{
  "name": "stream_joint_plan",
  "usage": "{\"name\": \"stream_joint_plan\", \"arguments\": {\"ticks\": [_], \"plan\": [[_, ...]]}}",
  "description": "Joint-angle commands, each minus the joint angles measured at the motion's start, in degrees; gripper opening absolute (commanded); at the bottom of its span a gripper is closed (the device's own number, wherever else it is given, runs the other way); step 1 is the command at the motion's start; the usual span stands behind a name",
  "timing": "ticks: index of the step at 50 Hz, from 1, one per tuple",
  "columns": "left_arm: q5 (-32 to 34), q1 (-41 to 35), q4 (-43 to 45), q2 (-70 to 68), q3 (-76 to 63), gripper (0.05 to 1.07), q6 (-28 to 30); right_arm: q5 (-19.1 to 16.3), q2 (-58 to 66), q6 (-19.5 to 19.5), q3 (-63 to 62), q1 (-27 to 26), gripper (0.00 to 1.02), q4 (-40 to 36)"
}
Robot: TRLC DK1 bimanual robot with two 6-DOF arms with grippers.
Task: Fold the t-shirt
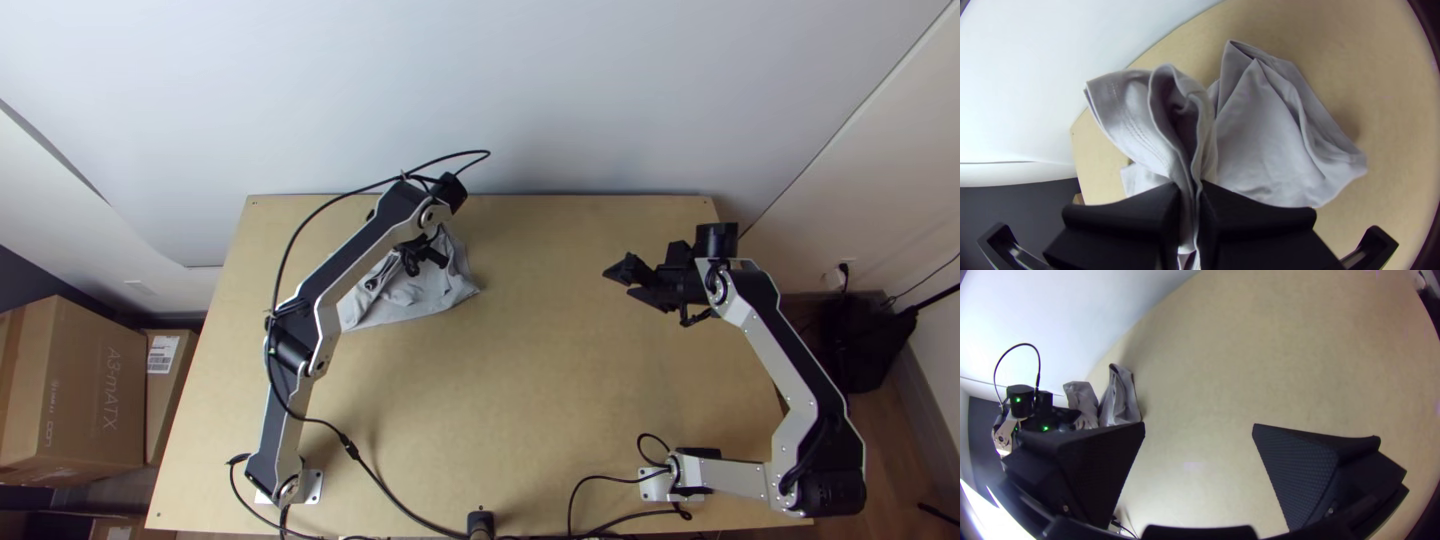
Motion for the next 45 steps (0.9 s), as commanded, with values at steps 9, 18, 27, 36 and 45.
{"name": "stream_joint_plan", "arguments": {"ticks": [9,18,27,36,45], "plan": [[-1.57,-3.92,4.05,5.54,3.69,0.08,-3.75,0.59,-4.58,-0.38,-7.01,2.74,0.99,0.41],[-0.95,-6.99,14.86,5.19,3.69,0.38,-4.01,3.14,-6.16,1.03,-11.49,7.48,0.99,2.96],[-0.87,-10.24,17.59,4.13,3.60,1.03,-2.43,4.29,-6.34,1.29,-12.11,9.68,0.99,4.01],[-0.69,-10.86,18.03,0.53,3.60,1.03,-2.34,4.46,-2.21,2.79,-8.15,12.05,0.99,8.76],[-0.69,-8.05,15.83,-5.53,3.51,1.03,-2.34,4.90,6.05,6.04,1.78,17.50,0.99,11.05]]}}
